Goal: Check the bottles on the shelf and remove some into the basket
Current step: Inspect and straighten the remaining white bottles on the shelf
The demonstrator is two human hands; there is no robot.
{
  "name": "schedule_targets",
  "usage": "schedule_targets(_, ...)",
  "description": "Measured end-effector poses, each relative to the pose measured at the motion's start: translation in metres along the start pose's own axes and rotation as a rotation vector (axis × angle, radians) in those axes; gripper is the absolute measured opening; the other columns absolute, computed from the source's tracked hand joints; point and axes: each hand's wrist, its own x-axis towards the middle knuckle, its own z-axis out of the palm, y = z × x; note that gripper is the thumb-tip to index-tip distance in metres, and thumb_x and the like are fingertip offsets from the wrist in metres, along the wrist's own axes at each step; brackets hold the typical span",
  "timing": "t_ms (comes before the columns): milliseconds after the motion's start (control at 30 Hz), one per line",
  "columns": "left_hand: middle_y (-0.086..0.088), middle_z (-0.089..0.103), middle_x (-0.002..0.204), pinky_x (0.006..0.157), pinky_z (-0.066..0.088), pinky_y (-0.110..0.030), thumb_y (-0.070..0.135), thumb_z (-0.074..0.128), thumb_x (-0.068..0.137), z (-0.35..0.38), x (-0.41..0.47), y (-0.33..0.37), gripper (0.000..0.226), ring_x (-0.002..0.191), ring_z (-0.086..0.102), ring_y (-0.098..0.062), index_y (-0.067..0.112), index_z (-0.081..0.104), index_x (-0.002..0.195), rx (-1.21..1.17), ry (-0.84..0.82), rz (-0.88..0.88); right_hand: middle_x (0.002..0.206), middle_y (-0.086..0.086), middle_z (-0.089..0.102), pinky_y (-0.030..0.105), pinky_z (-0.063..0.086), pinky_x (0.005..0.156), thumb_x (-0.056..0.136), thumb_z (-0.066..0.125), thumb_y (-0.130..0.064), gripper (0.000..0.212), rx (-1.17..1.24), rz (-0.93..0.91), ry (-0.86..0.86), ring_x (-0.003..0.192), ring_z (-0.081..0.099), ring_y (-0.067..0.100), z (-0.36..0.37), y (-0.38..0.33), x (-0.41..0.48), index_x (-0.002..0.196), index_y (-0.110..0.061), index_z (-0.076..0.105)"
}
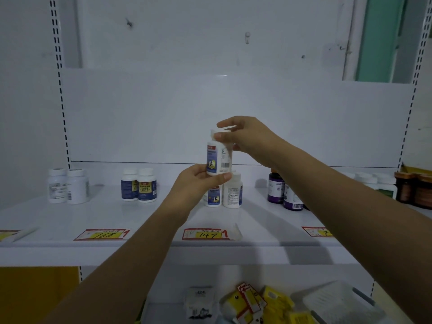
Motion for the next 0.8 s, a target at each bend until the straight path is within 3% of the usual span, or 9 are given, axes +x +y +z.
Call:
schedule_targets(133,0.002,0.064,0.113,0.09,0.044,-0.035,0.025,0.066,0.084,-0.004,0.001,0.001,0.037,0.096,0.061,-0.015,0.02,0.058,0.12,0.039,-0.018,-0.016,0.126,0.011,0.057,0.026,0.054,0.087,0.092,0.06,-0.015,0.038,0.067,-0.014,-0.107,0.108,0.061,0.019,-0.002,0.003,-0.004,0.129,-0.012,0.052)
schedule_targets(333,0.008,0.061,0.096,0.069,0.043,-0.02,0.02,0.072,0.08,-0.003,0.004,-0.001,0.029,0.075,0.058,-0.002,0.023,0.055,0.104,0.0,0.064,0.011,0.121,0.006,0.058,0.033,0.054,0.09,0.08,0.072,-0.04,0.06,-0.092,0.017,-0.004,0.106,0.061,0.02,0.007,0.003,0.002,0.128,-0.011,0.052)
schedule_targets(467,0.002,0.066,0.114,0.086,0.049,-0.029,0.022,0.071,0.08,-0.007,0.003,-0.004,0.04,0.098,0.064,-0.014,0.016,0.059,0.118,0.017,-0.013,-0.014,0.108,0.006,0.062,0.03,0.054,0.088,0.083,0.072,-0.025,0.046,0.006,-0.002,-0.015,0.098,0.064,0.019,0.003,0.004,0.003,0.123,-0.007,0.057)
schedule_targets(567,0.001,0.066,0.116,0.099,0.046,-0.04,0.022,0.068,0.083,-0.008,0.002,-0.006,0.041,0.103,0.063,-0.016,0.019,0.06,0.123,0.029,-0.05,-0.012,0.112,0.007,0.063,0.025,0.055,0.083,0.087,0.066,-0.019,0.042,0.078,0.002,-0.07,0.097,0.064,0.016,0.002,0.005,0.001,0.126,-0.005,0.056)
schedule_targets(633,0.002,0.066,0.114,0.091,0.05,-0.033,0.019,0.069,0.082,-0.007,0.003,-0.008,0.04,0.098,0.064,-0.013,0.017,0.061,0.121,0.003,-0.024,-0.002,0.114,0.006,0.064,0.024,0.054,0.081,0.089,0.064,-0.02,0.042,0.107,0.025,-0.097,0.097,0.063,0.013,0.003,0.005,0.0,0.127,-0.006,0.054)
schedule_targets(700,0.005,0.066,0.107,0.072,0.048,-0.018,0.017,0.069,0.082,-0.005,0.004,-0.009,0.035,0.086,0.063,-0.005,0.017,0.061,0.116,-0.024,0.019,0.009,0.109,0.004,0.066,0.028,0.054,0.084,0.087,0.066,-0.031,0.044,0.062,0.046,-0.1,0.096,0.063,0.012,0.005,0.005,0.0,0.123,-0.007,0.056)
schedule_targets(800,0.009,0.063,0.096,0.052,0.045,-0.009,0.019,0.071,0.081,0.0,0.006,-0.008,0.033,0.073,0.06,0.001,0.02,0.059,0.111,-0.022,0.043,0.024,0.09,0.003,0.067,0.027,0.056,0.079,0.083,0.07,-0.034,0.033,-0.006,0.053,-0.04,0.083,0.065,0.013,0.008,0.005,0.001,0.099,-0.007,0.061)
